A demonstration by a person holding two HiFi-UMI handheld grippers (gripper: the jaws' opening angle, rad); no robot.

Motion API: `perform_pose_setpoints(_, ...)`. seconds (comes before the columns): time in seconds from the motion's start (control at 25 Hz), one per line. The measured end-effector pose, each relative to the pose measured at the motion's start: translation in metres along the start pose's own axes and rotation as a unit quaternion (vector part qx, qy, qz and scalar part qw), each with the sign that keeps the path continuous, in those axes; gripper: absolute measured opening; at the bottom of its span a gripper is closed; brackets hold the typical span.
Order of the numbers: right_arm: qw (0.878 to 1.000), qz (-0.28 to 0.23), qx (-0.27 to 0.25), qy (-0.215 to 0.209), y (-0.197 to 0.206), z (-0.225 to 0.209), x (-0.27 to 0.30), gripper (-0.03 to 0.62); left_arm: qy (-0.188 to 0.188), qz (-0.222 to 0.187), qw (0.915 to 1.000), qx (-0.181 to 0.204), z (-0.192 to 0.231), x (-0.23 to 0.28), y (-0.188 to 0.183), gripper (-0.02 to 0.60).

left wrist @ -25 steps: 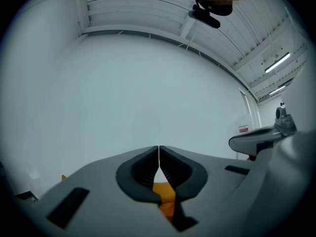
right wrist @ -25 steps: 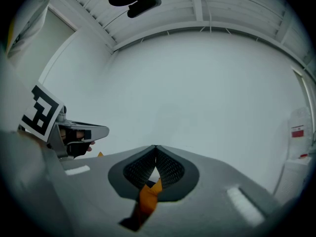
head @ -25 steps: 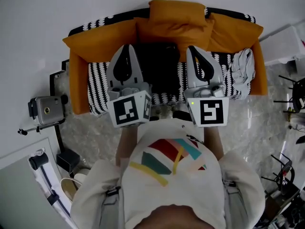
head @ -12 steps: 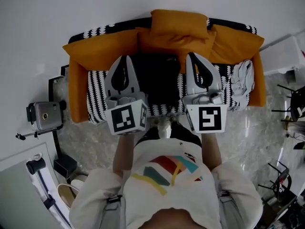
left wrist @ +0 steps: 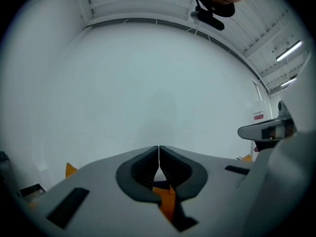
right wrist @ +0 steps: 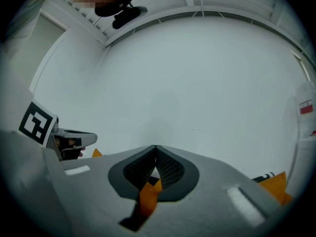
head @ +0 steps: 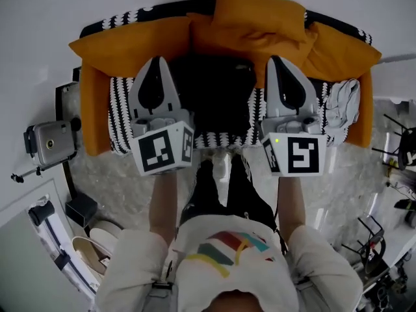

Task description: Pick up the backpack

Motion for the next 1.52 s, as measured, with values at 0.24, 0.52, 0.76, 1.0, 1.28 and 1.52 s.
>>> perform_pose_setpoints(0.24,1.000,0.003,-0.016,-0.010,0.046,0.013,0.019,0.000,-0.035,0.036,0.9987,-0.009,0.032,-0.004,0.061,0.017)
perform_pose_setpoints(0.52,0.998,0.047,0.029,-0.034,0.138,0.057,0.023,0.000,-0.026,0.080,0.9964,0.013,0.046,-0.010,0.145,0.017)
perform_pose_setpoints(0.76,0.994,0.084,0.041,-0.057,0.195,0.095,0.013,0.000,-0.038,0.111,0.9930,0.009,0.062,-0.028,0.206,0.017)
perform_pose_setpoints(1.0,0.991,0.112,0.045,-0.056,0.229,0.105,0.006,0.000,-0.051,0.141,0.9887,-0.009,0.065,-0.039,0.248,0.018)
perform_pose_setpoints(1.28,0.985,0.162,0.039,-0.053,0.283,0.105,-0.023,0.000,-0.057,0.172,0.9831,-0.028,0.052,-0.053,0.286,0.018)
perform_pose_setpoints(1.52,0.978,0.197,0.041,-0.055,0.306,0.114,-0.045,0.000,-0.051,0.194,0.9794,-0.021,0.044,-0.062,0.303,0.018)
Point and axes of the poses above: the fingertips, and each gripper's own axes: x forward along the fingers, z to its left, y out of its underside, the point moved 5 cm from there along -x, backward along the fingers, and after that the axes turned 7 degrees about -x, right-handed, at the moved point
